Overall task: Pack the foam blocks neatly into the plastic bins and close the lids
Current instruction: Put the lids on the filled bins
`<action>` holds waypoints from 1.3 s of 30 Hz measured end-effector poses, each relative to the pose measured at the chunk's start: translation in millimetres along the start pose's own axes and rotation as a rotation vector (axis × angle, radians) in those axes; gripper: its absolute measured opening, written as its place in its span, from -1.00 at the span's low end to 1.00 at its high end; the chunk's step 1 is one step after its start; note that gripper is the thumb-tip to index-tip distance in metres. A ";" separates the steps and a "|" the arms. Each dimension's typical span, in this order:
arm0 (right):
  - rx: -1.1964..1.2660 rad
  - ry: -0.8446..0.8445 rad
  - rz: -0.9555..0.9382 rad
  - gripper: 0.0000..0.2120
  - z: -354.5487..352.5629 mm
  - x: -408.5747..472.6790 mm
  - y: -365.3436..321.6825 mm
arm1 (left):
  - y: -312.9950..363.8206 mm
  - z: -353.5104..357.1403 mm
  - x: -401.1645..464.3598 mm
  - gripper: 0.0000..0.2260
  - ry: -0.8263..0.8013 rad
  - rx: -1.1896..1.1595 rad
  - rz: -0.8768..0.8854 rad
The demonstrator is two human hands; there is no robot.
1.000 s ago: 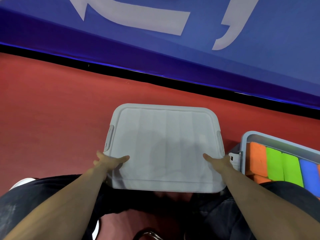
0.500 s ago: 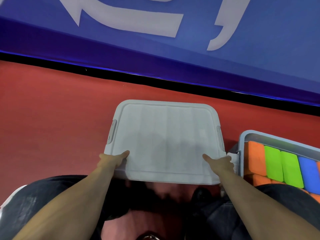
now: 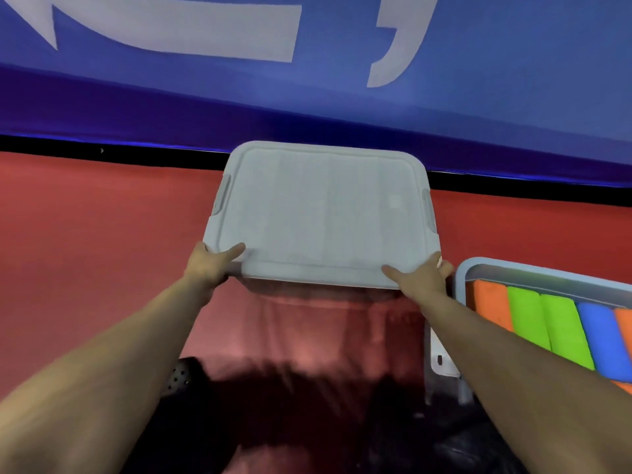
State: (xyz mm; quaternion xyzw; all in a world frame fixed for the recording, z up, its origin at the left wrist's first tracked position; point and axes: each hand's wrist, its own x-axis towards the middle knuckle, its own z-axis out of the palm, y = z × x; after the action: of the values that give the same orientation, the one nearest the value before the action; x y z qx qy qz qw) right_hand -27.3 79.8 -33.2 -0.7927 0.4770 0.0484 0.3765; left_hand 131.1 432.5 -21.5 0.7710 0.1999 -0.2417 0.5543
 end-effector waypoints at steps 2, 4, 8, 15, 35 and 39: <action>-0.037 -0.019 -0.028 0.18 -10.4 13.1 -5.1 | 3.6 1.5 13.2 -0.26 -0.060 0.022 0.004; -0.093 -0.064 -0.039 0.12 -23.1 20.0 -6.7 | 7.4 1.4 16.8 -0.26 -0.093 0.046 0.008; -0.185 -0.108 -0.050 -0.09 -46.5 21.8 -2.3 | 8.4 -0.3 10.4 -0.51 -0.076 0.151 0.005; -0.214 -0.158 0.024 -0.09 -79.3 -19.3 21.3 | 17.7 10.8 -40.5 -0.06 -0.033 0.390 0.085; -0.021 -0.194 0.194 -0.04 -42.3 -125.2 178.0 | -24.0 118.7 -197.9 -0.22 -0.448 0.278 0.214; 0.080 -0.199 0.212 0.10 -26.2 -110.8 203.4 | -30.9 143.3 -201.5 -0.26 -0.466 0.294 0.194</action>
State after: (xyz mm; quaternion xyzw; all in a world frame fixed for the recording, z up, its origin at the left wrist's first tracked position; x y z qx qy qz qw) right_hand -255.8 89.5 -78.2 -0.7135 0.5198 0.1471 0.4462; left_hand -70.2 297.5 36.3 0.7823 -0.0446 -0.3844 0.4881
